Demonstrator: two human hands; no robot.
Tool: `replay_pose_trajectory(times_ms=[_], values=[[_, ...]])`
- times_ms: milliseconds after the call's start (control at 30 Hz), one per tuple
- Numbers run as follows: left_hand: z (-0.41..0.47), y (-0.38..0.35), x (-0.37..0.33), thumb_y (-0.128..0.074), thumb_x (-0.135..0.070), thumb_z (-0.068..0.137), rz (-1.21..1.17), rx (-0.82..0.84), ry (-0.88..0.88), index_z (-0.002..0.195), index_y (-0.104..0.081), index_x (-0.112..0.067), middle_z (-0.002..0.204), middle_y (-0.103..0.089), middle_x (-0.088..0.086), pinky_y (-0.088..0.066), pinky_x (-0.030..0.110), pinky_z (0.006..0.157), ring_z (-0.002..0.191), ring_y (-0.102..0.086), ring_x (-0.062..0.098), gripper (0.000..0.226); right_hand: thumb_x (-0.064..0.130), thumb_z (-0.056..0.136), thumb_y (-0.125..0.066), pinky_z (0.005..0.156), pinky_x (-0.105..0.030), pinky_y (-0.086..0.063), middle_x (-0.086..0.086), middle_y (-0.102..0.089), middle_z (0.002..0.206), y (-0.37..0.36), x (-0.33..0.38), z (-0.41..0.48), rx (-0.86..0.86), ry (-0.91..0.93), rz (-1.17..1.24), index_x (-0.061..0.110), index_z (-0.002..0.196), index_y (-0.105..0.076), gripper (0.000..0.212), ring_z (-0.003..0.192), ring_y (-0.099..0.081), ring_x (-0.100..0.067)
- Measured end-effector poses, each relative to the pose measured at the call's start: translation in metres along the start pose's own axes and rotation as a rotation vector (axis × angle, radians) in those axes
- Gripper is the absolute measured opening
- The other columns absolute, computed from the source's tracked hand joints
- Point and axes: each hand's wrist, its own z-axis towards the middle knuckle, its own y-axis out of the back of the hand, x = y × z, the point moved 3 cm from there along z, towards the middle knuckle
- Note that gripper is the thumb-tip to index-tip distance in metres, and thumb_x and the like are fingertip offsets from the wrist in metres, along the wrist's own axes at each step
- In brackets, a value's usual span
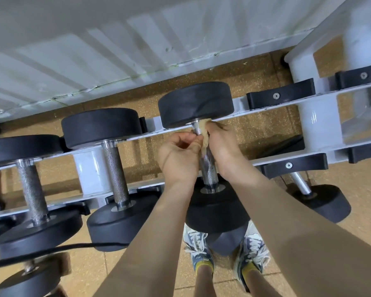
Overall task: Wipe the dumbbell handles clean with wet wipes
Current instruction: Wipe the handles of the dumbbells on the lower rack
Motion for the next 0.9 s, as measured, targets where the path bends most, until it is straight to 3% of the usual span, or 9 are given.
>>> replay_pose_trajectory(times_ms=[133, 200, 300, 400, 567, 700, 767, 833, 900], values=[[-0.050, 0.021, 0.025, -0.071, -0.061, 0.068, 0.520, 0.157, -0.067, 0.121, -0.054, -0.026, 0.117, -0.059, -0.007, -0.048, 0.036, 0.093, 0.109, -0.055, 0.014, 0.066, 0.026, 0.093, -0.062, 0.080, -0.028, -0.053, 0.011, -0.065, 0.084, 0.007, 0.000, -0.013, -0.051, 0.298, -0.234, 0.016, 0.103, -0.068, 0.016, 0.085, -0.065, -0.012], [-0.077, 0.030, 0.046, -0.065, -0.076, 0.054, 0.494, 0.257, 0.083, 0.132, -0.044, -0.029, 0.124, -0.052, -0.010, -0.049, 0.036, 0.095, 0.116, -0.052, 0.012, 0.093, 0.028, 0.089, -0.066, 0.079, -0.025, -0.050, 0.011, -0.064, 0.085, 0.008, 0.002, -0.017, -0.090, 0.443, -0.381, 0.017, 0.104, -0.067, 0.018, 0.085, -0.063, -0.010], [-0.101, 0.029, 0.069, -0.078, -0.073, 0.043, 0.322, 0.306, 0.235, 0.140, -0.033, -0.033, 0.132, -0.048, -0.013, -0.049, 0.037, 0.098, 0.121, -0.051, 0.008, 0.114, 0.033, 0.085, -0.071, 0.075, -0.026, -0.050, 0.008, -0.066, 0.086, 0.010, 0.005, -0.020, -0.132, 0.574, -0.497, 0.017, 0.099, -0.067, 0.022, 0.081, -0.063, -0.012], [-0.107, 0.024, 0.067, -0.086, -0.061, 0.045, 0.329, 0.178, 0.213, 0.139, -0.035, -0.032, 0.131, -0.046, -0.013, -0.049, 0.037, 0.097, 0.119, -0.050, 0.009, 0.111, 0.029, 0.084, -0.071, 0.067, -0.018, -0.036, 0.010, -0.055, 0.079, 0.008, 0.009, -0.019, -0.224, 0.600, -0.558, 0.013, 0.093, -0.066, 0.019, 0.075, -0.054, -0.011], [-0.127, -0.001, 0.047, -0.078, -0.065, 0.046, 0.505, 0.074, 0.194, 0.135, -0.032, -0.028, 0.132, -0.035, -0.003, -0.046, 0.043, 0.096, 0.123, -0.044, 0.026, 0.107, 0.008, 0.079, -0.064, 0.066, -0.023, -0.043, 0.008, -0.056, 0.066, 0.024, 0.001, -0.012, -0.284, 0.555, -0.340, 0.016, 0.074, -0.058, 0.011, 0.063, -0.053, -0.008], [-0.132, -0.014, 0.044, -0.079, -0.067, 0.052, 0.617, 0.073, 0.311, 0.135, -0.024, -0.032, 0.147, -0.025, 0.006, -0.041, 0.050, 0.100, 0.135, -0.032, 0.030, 0.106, 0.001, 0.080, -0.056, 0.076, -0.022, -0.038, -0.007, -0.068, 0.091, 0.037, 0.003, -0.026, -0.180, 1.075, -0.818, 0.009, 0.090, -0.072, 0.021, 0.083, -0.055, -0.023], [-0.131, -0.014, 0.046, -0.079, -0.066, 0.054, 0.598, 0.074, 0.303, 0.137, -0.021, -0.032, 0.149, -0.021, 0.008, -0.038, 0.050, 0.104, 0.138, -0.027, 0.031, 0.107, 0.001, 0.080, -0.052, 0.082, -0.021, -0.035, -0.007, -0.070, 0.100, 0.032, 0.005, -0.025, -0.022, 1.332, -0.985, 0.006, 0.096, -0.073, 0.027, 0.092, -0.052, -0.022], [-0.130, -0.014, 0.048, -0.078, -0.065, 0.056, 0.584, 0.086, 0.285, 0.138, -0.019, -0.031, 0.152, -0.016, 0.011, -0.035, 0.051, 0.107, 0.140, -0.022, 0.033, 0.107, 0.004, 0.081, -0.056, 0.092, -0.032, -0.039, -0.006, -0.068, 0.112, 0.027, 0.009, -0.017, 0.170, 1.362, -1.146, 0.008, 0.103, -0.072, 0.027, 0.106, -0.052, -0.026], [-0.131, -0.013, 0.048, -0.077, -0.065, 0.058, 0.585, 0.107, 0.277, 0.140, -0.017, -0.029, 0.153, -0.014, 0.012, -0.034, 0.051, 0.108, 0.142, -0.018, 0.034, 0.107, 0.007, 0.070, -0.076, 0.085, -0.039, -0.038, 0.000, -0.067, 0.118, 0.028, 0.009, -0.014, 0.334, 1.358, -1.445, 0.014, 0.103, -0.073, 0.034, 0.112, -0.046, -0.028]])
